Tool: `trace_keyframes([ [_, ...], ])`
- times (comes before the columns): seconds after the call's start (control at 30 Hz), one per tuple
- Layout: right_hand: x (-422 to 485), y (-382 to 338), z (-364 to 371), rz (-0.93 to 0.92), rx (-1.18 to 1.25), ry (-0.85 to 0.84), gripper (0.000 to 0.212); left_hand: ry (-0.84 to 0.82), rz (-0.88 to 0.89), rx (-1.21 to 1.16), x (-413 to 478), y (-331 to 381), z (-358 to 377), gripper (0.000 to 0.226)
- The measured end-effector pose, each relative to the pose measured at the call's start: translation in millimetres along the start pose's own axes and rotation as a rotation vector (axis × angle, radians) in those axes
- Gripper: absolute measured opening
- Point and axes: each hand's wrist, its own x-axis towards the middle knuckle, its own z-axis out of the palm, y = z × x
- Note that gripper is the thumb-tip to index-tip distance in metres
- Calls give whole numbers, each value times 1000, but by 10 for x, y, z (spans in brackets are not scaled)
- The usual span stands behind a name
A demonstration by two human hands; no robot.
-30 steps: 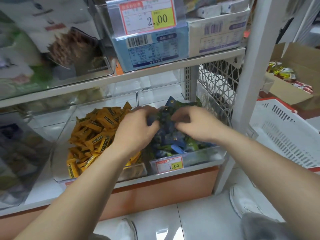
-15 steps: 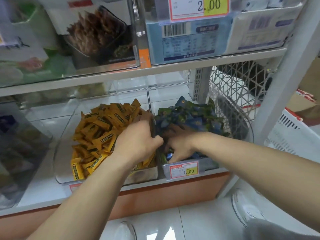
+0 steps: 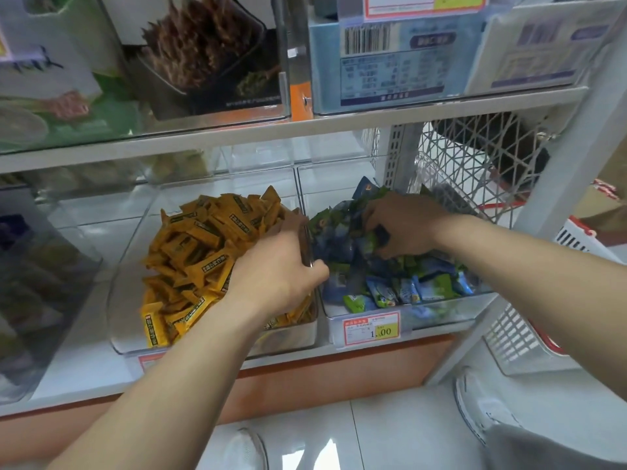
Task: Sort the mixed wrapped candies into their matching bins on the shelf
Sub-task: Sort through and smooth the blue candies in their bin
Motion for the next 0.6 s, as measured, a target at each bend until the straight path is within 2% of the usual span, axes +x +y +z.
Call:
trace_keyframes([
  [0.1, -26, 21, -65, 4, 10, 22, 52, -1, 11, -24, 11, -15, 5, 57],
  [0.27, 33, -114, -287, 67, 15, -199, 37, -4, 15, -68, 14, -32, 2, 62],
  [0.3, 80, -157, -298, 57, 43, -162, 32, -1, 17, -72, 15, -32, 4, 63],
  [0.37, 218, -258, -271, 22, 101, 35, 19, -2, 16, -80, 16, -35, 9, 63],
  [0.4, 302, -298, -234, 19, 131, 85, 19, -3, 15, -86, 14, -35, 11, 62],
  [0.43, 383, -334, -199, 25, 154, 59, 37, -1, 15, -94, 10, -37, 12, 61],
  [0.5, 525, -390, -101, 63, 199, -117, 79, 3, 19, -107, 4, -38, 12, 59],
  [0.53, 587, -421, -37, 86, 195, -187, 90, 3, 20, -109, 2, -40, 12, 58],
  [0.6, 667, -482, 83, 105, 95, -250, 96, 4, 19, -112, 3, -44, 15, 57],
])
